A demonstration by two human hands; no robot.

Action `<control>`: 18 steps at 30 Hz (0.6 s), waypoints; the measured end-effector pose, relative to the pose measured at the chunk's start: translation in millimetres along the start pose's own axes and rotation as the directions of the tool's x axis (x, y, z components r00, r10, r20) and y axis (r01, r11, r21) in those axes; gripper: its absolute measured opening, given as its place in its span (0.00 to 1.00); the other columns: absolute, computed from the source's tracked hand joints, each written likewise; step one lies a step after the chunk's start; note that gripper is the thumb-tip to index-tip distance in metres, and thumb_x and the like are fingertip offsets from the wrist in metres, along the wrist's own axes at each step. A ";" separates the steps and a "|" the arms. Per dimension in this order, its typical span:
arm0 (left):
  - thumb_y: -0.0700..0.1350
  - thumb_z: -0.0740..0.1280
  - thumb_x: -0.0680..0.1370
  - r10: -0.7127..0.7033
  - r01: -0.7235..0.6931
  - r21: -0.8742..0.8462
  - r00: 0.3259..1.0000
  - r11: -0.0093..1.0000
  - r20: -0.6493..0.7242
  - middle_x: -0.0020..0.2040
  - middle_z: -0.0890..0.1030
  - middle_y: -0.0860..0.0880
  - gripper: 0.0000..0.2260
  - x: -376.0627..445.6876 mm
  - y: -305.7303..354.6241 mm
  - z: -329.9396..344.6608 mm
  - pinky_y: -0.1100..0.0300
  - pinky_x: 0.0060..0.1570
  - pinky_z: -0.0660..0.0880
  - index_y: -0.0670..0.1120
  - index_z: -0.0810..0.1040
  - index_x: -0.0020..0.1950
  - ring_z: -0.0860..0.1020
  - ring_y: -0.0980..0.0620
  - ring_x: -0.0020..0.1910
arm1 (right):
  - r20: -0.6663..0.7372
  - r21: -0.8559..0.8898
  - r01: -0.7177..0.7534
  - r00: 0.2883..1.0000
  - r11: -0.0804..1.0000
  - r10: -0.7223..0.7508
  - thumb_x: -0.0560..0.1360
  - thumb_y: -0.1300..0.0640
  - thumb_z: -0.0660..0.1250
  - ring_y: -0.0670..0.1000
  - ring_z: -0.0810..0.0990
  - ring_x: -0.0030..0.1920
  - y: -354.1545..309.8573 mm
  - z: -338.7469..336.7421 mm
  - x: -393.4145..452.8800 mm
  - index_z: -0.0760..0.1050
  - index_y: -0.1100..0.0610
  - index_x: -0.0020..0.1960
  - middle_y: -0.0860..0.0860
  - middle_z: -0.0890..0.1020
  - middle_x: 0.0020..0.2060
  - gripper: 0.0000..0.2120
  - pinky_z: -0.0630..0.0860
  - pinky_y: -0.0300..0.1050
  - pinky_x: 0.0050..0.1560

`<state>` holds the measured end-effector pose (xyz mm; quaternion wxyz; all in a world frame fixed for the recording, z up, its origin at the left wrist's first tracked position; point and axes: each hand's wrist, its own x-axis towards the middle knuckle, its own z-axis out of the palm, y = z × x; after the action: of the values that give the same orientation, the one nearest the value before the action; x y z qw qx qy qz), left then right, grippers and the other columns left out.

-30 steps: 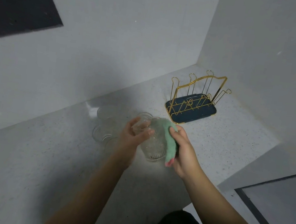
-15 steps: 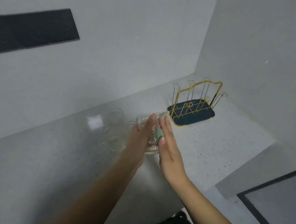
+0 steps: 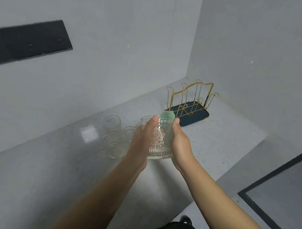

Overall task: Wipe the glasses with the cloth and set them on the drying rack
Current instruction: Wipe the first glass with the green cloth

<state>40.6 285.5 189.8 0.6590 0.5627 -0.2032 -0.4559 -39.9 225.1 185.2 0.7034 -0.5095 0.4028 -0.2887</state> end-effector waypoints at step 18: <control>0.47 0.71 0.76 0.107 -0.107 0.052 0.994 0.993 0.010 0.50 0.85 0.41 0.13 -13.4 3.4 -5.2 0.53 0.43 0.81 0.42 0.83 0.57 0.85 0.44 0.48 | -0.037 -0.087 0.099 0.994 0.991 -0.102 0.80 0.40 0.45 0.49 0.75 0.63 7.0 6.8 -13.2 0.69 0.49 0.68 0.49 0.77 0.62 0.25 0.70 0.52 0.66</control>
<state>39.2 299.3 194.7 0.6667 0.5665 -0.2474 -0.4164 -40.8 241.3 183.2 0.6572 -0.5526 0.4031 -0.3167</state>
